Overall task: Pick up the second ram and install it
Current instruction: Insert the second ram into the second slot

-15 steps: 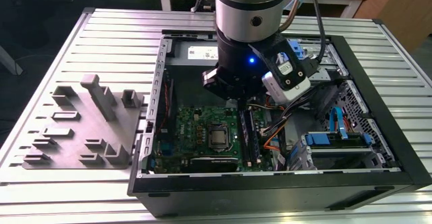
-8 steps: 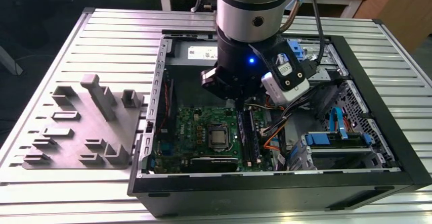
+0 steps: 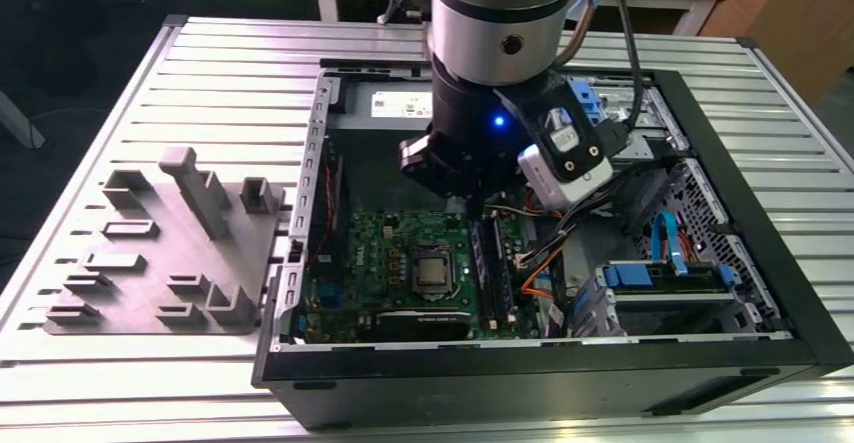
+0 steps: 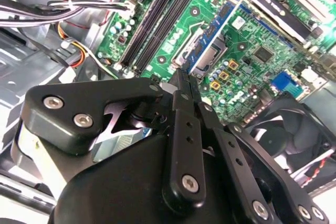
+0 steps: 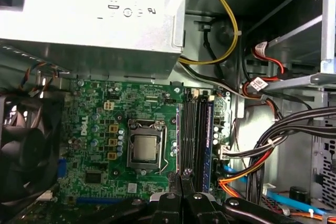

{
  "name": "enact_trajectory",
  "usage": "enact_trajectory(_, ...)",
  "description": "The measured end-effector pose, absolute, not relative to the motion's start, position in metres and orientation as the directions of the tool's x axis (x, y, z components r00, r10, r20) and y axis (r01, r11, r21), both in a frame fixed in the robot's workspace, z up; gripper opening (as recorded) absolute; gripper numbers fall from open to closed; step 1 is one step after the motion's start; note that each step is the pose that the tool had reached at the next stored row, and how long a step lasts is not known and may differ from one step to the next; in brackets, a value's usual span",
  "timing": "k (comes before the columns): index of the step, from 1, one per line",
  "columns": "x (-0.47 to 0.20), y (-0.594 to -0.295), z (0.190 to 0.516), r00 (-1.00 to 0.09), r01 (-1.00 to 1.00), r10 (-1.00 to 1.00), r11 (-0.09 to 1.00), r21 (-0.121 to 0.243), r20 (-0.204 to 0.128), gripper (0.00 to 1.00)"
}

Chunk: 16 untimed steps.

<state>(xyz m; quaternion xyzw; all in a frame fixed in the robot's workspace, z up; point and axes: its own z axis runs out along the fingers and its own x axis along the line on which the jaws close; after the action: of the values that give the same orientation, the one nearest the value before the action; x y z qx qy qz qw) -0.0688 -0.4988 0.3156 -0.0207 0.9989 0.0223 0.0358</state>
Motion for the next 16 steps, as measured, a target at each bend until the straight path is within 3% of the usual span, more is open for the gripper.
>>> enact_trajectory(16, -0.062, -0.493, 0.291, -0.997, -0.028, -0.025, 0.999, 0.043, -0.072, 0.08)
